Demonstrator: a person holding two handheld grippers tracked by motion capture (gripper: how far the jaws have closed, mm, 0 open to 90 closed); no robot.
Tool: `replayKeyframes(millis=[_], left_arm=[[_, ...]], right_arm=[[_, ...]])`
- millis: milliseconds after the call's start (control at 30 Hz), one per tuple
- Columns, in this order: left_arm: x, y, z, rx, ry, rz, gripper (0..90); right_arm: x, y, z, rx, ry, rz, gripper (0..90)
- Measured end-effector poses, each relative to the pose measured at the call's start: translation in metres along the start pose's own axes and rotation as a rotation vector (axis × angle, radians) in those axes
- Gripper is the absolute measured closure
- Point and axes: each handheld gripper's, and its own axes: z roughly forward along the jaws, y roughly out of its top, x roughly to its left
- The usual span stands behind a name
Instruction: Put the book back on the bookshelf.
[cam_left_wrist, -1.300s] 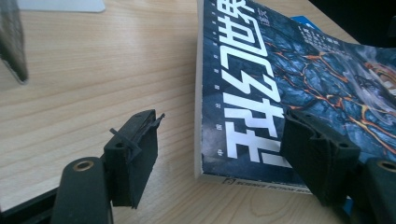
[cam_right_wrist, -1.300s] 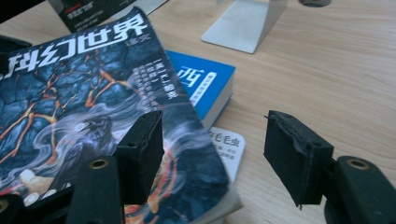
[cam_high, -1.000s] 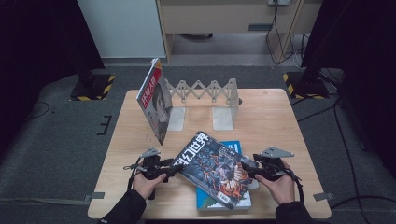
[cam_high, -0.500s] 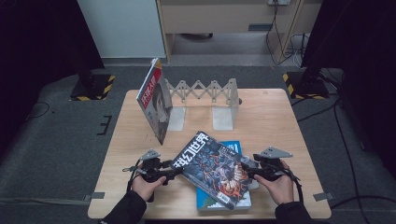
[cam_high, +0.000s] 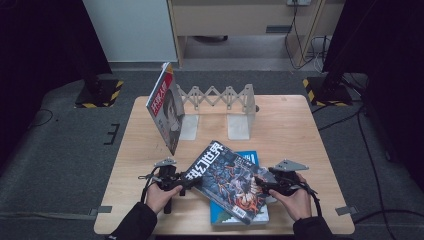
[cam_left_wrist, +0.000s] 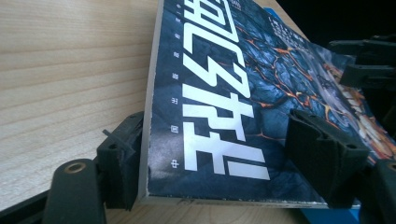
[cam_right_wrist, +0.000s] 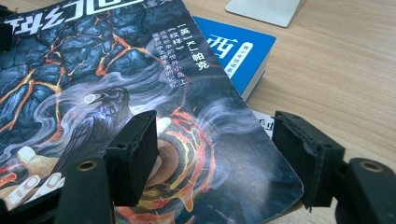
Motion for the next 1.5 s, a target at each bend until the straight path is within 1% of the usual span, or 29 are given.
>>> replayKeyframes(millis=[33,67,133,200,233,300,367,400,467,500,567,600,633,700,800,933,1000,1067,1167,1200,1267,1500], left_arm=[[0.000,0.000,0.000,0.005,-0.014,-0.011,24.1],[0.000,0.000,-0.001,0.005,-0.019,-0.017,27.0],[-0.001,0.001,-0.003,-0.005,-0.013,-0.008,28.2],[-0.003,0.004,-0.008,-0.003,-0.011,-0.013,33.7],[-0.004,0.005,-0.011,-0.011,-0.019,0.001,36.5],[-0.008,0.007,-0.017,-0.043,-0.036,0.016,41.3],[-0.010,0.009,-0.019,-0.048,-0.044,0.034,42.0],[-0.011,0.010,-0.019,-0.047,-0.049,0.028,42.1],[-0.009,0.010,-0.016,-0.031,-0.074,0.007,42.2],[-0.008,0.010,-0.014,-0.023,-0.079,-0.003,42.2],[-0.008,0.010,-0.008,0.004,-0.116,-0.026,44.6],[-0.009,0.009,-0.005,0.008,-0.105,-0.015,43.3],[-0.009,0.010,-0.005,0.009,-0.103,-0.012,42.6],[-0.008,0.011,-0.006,0.003,-0.114,-0.035,46.1],[-0.008,0.012,-0.007,0.001,-0.109,-0.048,48.6],[-0.010,0.015,-0.011,-0.025,-0.122,-0.078,56.8],[-0.014,0.017,-0.012,-0.027,-0.109,-0.064,58.1],[-0.018,0.019,-0.014,-0.030,-0.101,-0.068,59.3],[-0.022,0.022,-0.016,-0.025,-0.091,-0.063,60.6],[-0.024,0.023,-0.017,-0.023,-0.088,-0.065,60.8],[-0.027,0.026,-0.020,-0.026,-0.089,-0.064,62.1],[-0.035,0.040,-0.033,-0.067,-0.090,-0.081,68.3]], right_arm=[[0.000,0.000,0.000,-0.001,0.001,0.002,31.8],[0.000,-0.001,0.000,-0.003,0.002,0.010,31.8],[-0.001,-0.001,0.001,-0.007,0.004,0.006,31.8],[-0.001,-0.001,0.001,-0.009,0.004,0.007,31.8],[-0.001,-0.001,0.001,-0.010,0.002,0.004,31.6],[-0.001,-0.001,0.001,-0.009,0.001,-0.001,31.5],[-0.002,-0.001,0.001,-0.015,-0.001,0.001,31.3],[-0.002,-0.002,0.001,-0.018,0.000,0.001,31.3],[-0.002,-0.002,0.001,-0.016,0.003,0.009,31.3],[-0.002,-0.002,0.001,-0.018,0.003,0.010,31.3],[-0.002,-0.003,0.001,-0.021,0.004,0.009,31.3],[-0.002,-0.003,0.001,-0.021,0.005,0.010,31.3],[-0.002,-0.003,0.001,-0.021,0.005,0.011,31.3],[-0.002,-0.003,0.001,-0.020,0.004,0.007,31.3],[-0.003,-0.002,0.001,-0.020,0.006,0.003,31.3],[-0.003,-0.002,0.001,-0.020,0.005,0.003,31.2],[-0.003,-0.002,0.001,-0.019,0.007,0.007,31.2],[-0.004,-0.002,0.001,-0.016,0.010,0.011,31.3],[-0.005,-0.001,0.000,-0.014,0.009,0.002,31.7],[-0.005,-0.001,-0.001,-0.011,0.006,0.009,31.9],[-0.008,-0.001,-0.002,-0.010,-0.003,0.003,32.4],[-0.022,-0.001,-0.010,-0.030,-0.040,0.036,31.9]])
